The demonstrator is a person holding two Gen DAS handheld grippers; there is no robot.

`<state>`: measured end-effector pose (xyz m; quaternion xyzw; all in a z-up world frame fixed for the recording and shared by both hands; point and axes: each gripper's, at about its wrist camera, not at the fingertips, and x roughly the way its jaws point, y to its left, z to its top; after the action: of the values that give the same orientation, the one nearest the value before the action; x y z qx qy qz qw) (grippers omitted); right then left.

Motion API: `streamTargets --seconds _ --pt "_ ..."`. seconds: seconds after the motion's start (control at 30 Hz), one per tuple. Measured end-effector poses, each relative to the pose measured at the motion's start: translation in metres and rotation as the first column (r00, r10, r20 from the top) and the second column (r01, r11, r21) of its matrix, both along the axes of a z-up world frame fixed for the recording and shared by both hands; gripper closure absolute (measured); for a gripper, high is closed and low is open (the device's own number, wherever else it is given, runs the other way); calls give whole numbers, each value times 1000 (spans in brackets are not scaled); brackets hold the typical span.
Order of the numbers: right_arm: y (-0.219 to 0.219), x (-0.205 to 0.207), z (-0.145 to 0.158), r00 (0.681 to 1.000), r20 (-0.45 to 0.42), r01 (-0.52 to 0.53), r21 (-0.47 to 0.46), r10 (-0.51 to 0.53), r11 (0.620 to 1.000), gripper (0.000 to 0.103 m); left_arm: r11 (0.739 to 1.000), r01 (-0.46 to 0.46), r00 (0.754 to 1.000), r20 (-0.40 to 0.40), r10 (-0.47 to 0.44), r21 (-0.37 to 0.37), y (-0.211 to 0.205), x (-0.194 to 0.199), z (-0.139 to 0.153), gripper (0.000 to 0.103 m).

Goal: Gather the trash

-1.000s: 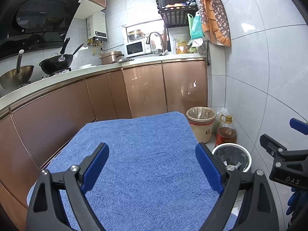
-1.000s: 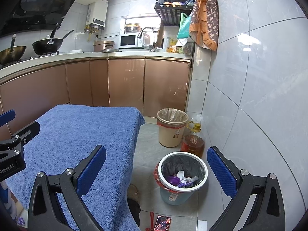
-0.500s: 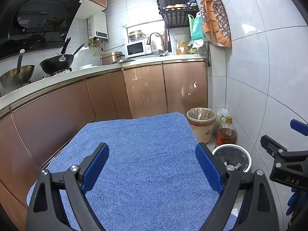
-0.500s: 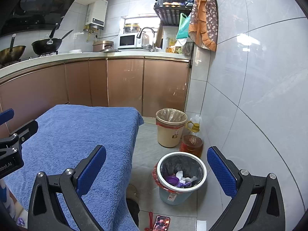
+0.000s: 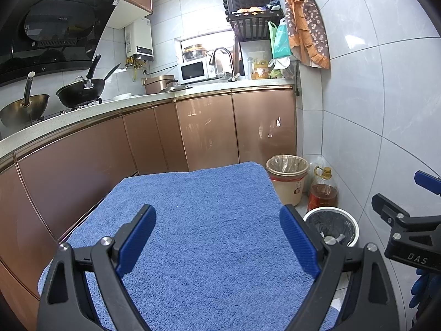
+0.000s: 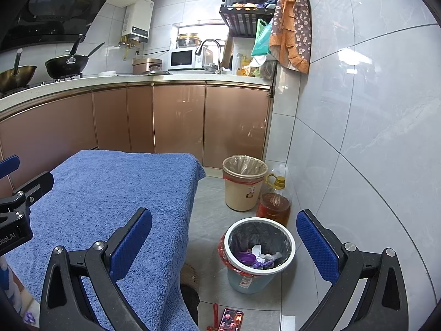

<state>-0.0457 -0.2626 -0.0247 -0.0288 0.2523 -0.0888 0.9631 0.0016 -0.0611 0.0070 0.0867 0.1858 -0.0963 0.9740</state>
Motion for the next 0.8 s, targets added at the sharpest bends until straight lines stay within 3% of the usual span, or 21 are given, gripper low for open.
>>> streamTargets --seconds 0.8 --pt "-1 0 -1 1000 1 3 -3 -3 1000 0 1000 -2 1000 3 2 -3 -5 -2 3 12"
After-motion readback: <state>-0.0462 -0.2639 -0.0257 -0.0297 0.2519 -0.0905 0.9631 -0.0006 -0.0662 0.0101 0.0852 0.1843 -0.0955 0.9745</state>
